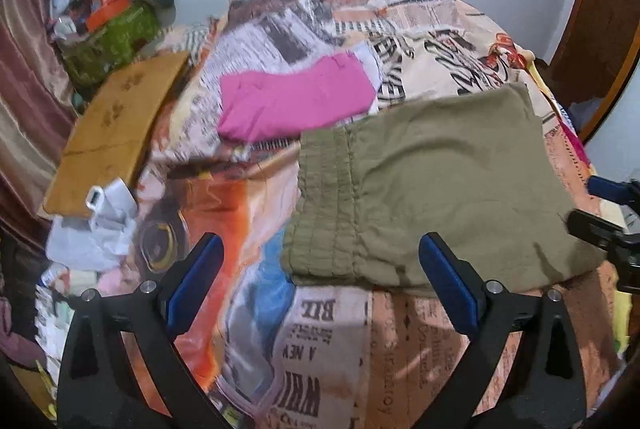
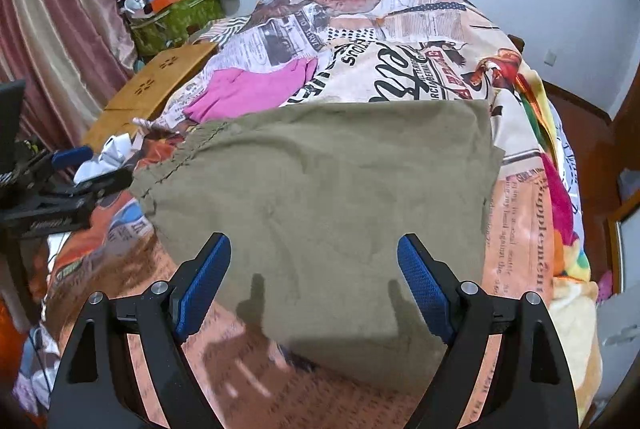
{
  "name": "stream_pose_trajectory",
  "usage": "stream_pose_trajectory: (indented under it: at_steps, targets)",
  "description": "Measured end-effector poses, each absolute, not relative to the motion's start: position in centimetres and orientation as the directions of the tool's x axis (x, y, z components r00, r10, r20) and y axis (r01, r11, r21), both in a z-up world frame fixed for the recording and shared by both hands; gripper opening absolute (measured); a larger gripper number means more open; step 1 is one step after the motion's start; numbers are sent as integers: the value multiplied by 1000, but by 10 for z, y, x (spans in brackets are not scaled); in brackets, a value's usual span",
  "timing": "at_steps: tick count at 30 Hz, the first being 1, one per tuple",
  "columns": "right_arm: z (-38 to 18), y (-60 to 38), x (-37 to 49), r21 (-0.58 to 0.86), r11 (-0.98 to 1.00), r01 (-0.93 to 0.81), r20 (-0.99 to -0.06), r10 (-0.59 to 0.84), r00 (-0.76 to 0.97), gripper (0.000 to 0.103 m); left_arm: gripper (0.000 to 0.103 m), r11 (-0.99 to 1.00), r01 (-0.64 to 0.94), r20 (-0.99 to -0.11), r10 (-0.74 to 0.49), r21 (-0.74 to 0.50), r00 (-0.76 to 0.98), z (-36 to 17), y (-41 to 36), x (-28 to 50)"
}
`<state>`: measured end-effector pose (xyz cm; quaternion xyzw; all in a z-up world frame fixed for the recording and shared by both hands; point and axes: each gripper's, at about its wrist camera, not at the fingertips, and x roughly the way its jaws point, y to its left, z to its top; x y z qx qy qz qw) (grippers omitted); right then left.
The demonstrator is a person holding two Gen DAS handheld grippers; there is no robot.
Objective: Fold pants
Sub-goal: 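Grasp the khaki pants leg with the left gripper and lift it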
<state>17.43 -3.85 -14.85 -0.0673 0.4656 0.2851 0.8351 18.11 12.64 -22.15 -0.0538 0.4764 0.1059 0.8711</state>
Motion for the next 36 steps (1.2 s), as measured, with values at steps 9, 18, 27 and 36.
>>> stream_pose_trajectory:
  at_steps: [9,18,27,36]
  targets:
    - [-188,-15,176,153,815,-559,-874,376,309,83,99,913,-286,-890,-147,-290,433,-257,146,181]
    - [-195,-18,175,194,812,-551,-885,387,259,84,99,824,-271,-849,-400,-498,344,-286,137,199]
    - [-197,-18,175,213,809,-548,-883,399,246,85,100,759,-313,-812,-465,-571,353,-301,151,231]
    - [-198,-18,174,232,802,-550,-879,415,234,88,61,819,-368,-865,-278,-441,418,-294,150,234]
